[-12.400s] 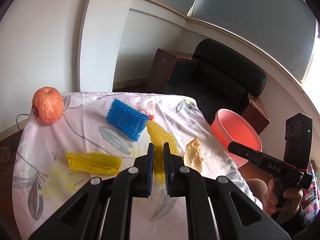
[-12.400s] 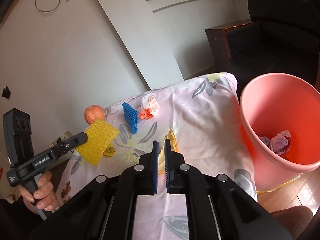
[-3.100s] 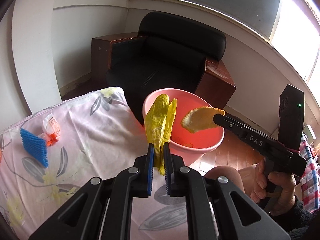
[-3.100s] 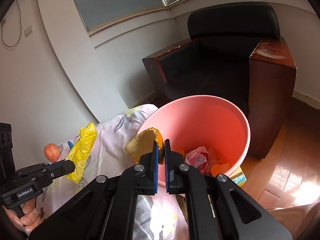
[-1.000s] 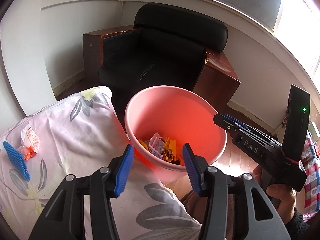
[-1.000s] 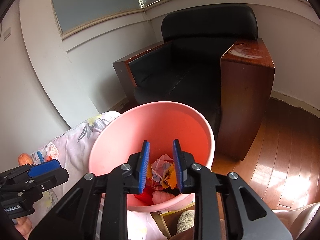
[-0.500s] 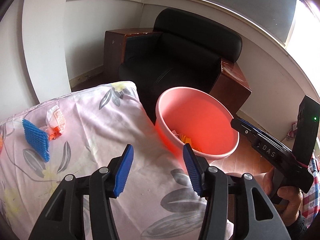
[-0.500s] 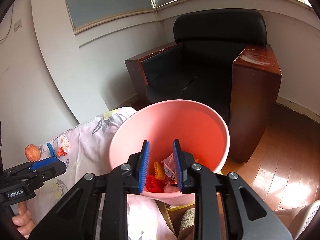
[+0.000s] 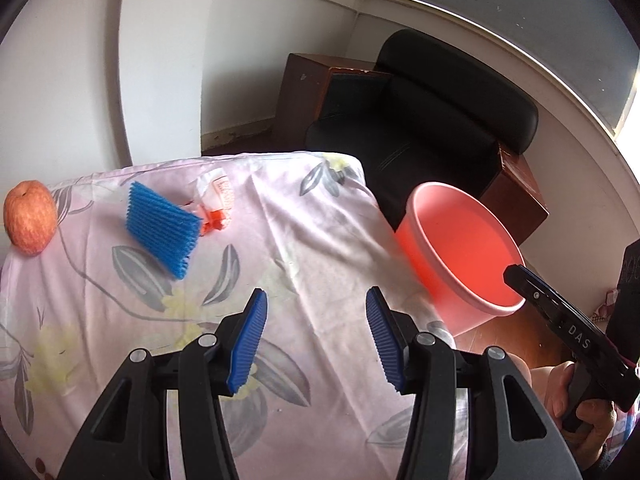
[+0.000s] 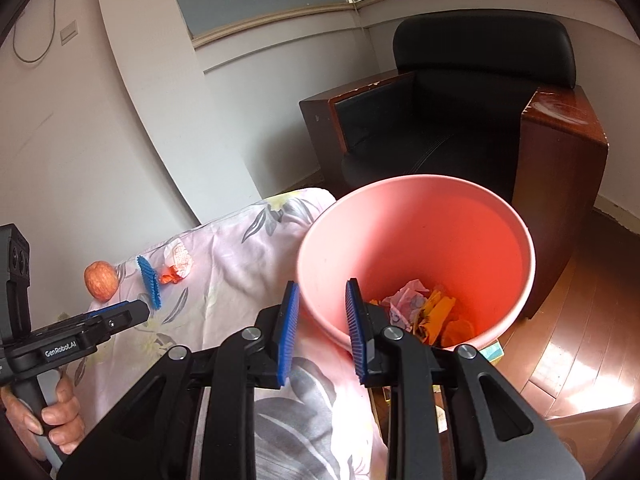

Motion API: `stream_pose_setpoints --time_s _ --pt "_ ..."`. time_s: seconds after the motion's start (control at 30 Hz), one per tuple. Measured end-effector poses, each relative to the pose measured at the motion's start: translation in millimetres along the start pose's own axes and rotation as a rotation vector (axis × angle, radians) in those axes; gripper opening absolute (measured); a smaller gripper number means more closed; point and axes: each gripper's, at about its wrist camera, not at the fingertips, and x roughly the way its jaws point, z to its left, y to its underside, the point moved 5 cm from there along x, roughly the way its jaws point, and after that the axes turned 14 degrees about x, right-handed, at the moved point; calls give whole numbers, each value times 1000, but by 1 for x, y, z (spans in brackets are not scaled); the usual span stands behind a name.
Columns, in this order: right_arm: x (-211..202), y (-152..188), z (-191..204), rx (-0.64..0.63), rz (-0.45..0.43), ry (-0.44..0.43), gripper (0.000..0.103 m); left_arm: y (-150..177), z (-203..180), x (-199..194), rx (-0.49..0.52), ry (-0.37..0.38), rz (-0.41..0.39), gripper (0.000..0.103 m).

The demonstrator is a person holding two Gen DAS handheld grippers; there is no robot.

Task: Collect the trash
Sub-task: 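Move both tools back over the table toward the blue mesh and wrapper, then grasp the blue foam mesh sleeve with the left tool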

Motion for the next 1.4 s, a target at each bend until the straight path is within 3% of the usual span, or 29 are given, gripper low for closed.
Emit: stream_pose_setpoints --time_s 0.27,0.4,0.63,0.87,1.0,1.13,1.4 --pt "13 15 16 -39 58 -30 25 4 53 5 -135 -82 12 51" --pt "18 18 18 -44 74 -38 25 -2 82 12 -228 -134 15 56" --pt "21 17 24 -56 80 -51 25 -27 134 35 -468 -125 30 57" --pt "27 20 33 -83 95 -56 25 -26 159 70 -580 -132 96 56" --pt "31 21 40 -96 103 -60 25 -17 163 75 -600 -119 120 25" --pt "39 21 52 -95 126 -86 25 -5 164 68 -623 -93 113 10" --pt "71 25 90 -61 221 -220 25 14 163 39 -587 -32 76 6"
